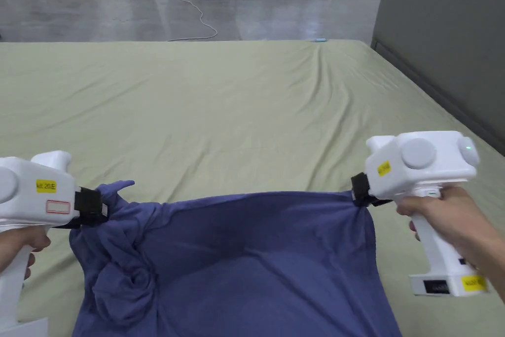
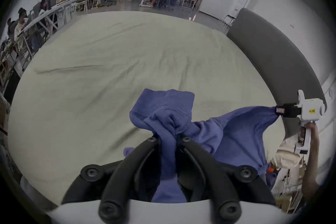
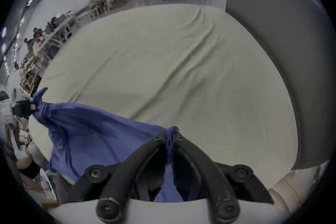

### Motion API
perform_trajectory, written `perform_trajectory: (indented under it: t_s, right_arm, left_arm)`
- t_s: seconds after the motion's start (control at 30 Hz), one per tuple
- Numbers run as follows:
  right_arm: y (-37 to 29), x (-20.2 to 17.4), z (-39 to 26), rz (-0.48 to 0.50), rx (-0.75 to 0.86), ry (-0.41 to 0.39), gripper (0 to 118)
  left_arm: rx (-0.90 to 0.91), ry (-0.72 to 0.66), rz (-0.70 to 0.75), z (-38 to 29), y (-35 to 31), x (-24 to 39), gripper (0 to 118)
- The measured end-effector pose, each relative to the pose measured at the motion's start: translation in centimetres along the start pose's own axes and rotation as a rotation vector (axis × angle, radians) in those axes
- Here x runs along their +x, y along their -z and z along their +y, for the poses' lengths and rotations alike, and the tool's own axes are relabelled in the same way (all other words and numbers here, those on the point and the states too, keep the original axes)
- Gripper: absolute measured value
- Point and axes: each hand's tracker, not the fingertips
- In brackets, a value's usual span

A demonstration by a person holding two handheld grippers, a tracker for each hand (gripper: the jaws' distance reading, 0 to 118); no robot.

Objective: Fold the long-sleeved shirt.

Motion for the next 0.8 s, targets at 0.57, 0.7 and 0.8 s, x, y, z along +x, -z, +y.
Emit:
perform_trajectory:
  t_s: [0.57,0.7,0.8]
  right_arm:
    - [3.0,-0.2,-19.0,-0.044,-0.372,-0.191,3]
    - [3.0,-0.4,-18.4,-0.053,-0.342,-0.174,17]
    - [2.4,-0.2,-18.2,-0.136,-0.327,-0.185,87]
  left_arm:
    - [-0.319,0.102,0.024,-16.9,0.8,0.5,8]
    - [-0.259,0.072,0.036,-16.9,0.7,0.2,42]
    - [-0.21,0.057,0.048,-16.8,-0.2,-0.2,116]
